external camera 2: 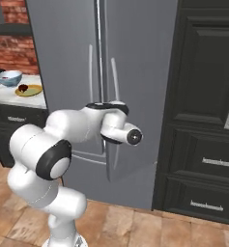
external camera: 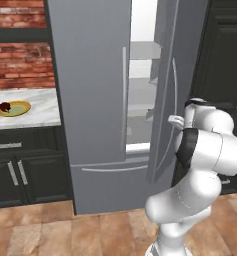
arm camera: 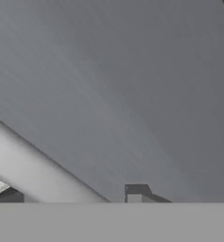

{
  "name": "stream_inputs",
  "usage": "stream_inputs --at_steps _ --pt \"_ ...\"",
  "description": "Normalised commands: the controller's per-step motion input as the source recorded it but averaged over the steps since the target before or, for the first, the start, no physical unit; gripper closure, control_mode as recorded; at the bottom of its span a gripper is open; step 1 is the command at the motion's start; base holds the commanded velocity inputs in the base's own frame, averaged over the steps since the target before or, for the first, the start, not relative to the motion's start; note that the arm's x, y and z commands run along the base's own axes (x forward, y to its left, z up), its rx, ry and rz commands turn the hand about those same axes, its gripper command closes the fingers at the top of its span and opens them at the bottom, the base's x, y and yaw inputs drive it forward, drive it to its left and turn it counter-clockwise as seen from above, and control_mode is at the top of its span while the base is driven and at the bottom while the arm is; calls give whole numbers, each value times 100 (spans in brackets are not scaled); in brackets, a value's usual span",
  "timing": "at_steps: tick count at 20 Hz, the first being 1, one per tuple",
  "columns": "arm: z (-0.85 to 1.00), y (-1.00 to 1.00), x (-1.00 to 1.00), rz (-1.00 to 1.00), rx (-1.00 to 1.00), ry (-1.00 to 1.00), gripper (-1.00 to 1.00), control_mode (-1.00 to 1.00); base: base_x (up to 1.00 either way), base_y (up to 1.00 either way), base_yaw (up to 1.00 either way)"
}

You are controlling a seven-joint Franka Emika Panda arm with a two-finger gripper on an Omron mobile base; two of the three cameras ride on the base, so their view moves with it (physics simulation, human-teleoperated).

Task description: Place one of the steaks on the plate and the other in the bowl. Then place the bowl in the fridge.

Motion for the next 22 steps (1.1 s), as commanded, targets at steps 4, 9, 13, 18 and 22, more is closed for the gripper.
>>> stream_inputs --at_steps 4,9,13,18,22 --pt "-39 -100 -59 -9 6 13 100 -100 0 0 0" --pt "-51 -100 -60 -11 6 8 100 -100 0 0 0" --pt "-27 -84 -76 -20 0 -10 100 -100 0 0 0" --pt "96 -2 -98 -19 0 -59 100 -100 0 0 0" --pt "96 19 -97 -18 2 -44 100 -100 0 0 0"
